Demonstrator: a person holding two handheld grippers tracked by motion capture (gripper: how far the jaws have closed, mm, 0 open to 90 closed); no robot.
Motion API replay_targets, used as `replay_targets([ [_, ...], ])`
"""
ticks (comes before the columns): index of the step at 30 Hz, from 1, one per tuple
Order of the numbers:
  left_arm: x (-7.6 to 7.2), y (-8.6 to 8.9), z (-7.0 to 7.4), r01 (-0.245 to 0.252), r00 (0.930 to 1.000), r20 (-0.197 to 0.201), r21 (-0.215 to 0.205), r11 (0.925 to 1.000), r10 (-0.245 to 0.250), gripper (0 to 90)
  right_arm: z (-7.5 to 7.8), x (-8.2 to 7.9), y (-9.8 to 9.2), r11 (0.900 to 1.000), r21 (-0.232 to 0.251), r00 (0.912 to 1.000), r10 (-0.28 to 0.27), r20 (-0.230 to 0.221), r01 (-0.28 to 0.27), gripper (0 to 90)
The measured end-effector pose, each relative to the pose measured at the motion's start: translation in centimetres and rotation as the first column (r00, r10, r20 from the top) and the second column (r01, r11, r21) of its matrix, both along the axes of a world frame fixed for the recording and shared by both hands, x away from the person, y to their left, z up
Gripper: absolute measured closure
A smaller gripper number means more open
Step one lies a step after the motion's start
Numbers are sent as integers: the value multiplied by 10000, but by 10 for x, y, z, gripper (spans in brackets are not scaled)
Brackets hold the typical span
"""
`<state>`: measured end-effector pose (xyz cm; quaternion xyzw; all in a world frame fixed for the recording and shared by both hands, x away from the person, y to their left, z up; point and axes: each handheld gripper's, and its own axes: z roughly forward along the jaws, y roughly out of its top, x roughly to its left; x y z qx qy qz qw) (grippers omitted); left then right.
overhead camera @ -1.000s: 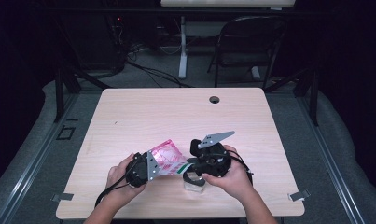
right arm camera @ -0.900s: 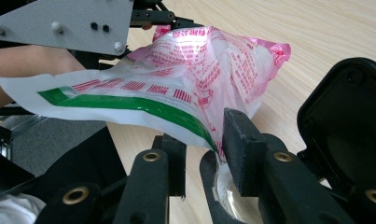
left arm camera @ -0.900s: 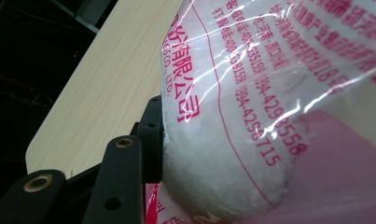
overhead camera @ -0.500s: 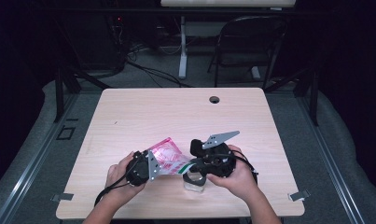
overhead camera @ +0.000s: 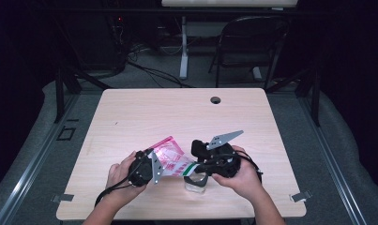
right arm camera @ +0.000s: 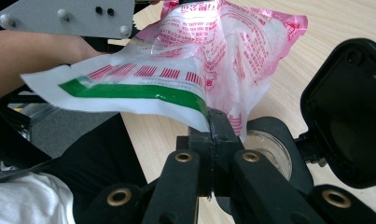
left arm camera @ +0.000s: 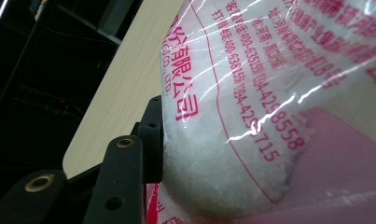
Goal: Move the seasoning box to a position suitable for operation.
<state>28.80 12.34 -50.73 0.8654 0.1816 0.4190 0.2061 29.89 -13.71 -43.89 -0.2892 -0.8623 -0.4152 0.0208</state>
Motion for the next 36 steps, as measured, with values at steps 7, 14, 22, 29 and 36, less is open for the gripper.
replay_targets([
  [7,-1,-2,0,-3,9999,122,251,9997,0,597,-2,1,-2,10000,-46,9999,13,-125,-14,900],
  [14,0,-5,3,-33,9993,363,452,9990,17,598,0,2,-2,9990,-441,10000,-30,-79,27,900],
  [22,-1,-8,1,-12,9985,551,774,9970,-30,600,-6,-3,-6,9994,-216,9996,-276,-29,275,900],
  [29,-2,-11,-4,-21,9974,719,469,9989,-12,600,-9,-5,-8,9991,-233,9994,-347,7,347,900],
  [36,-4,-12,-10,-80,9965,840,485,9988,39,600,-12,-7,-8,9987,-246,9990,-445,33,445,900],
])
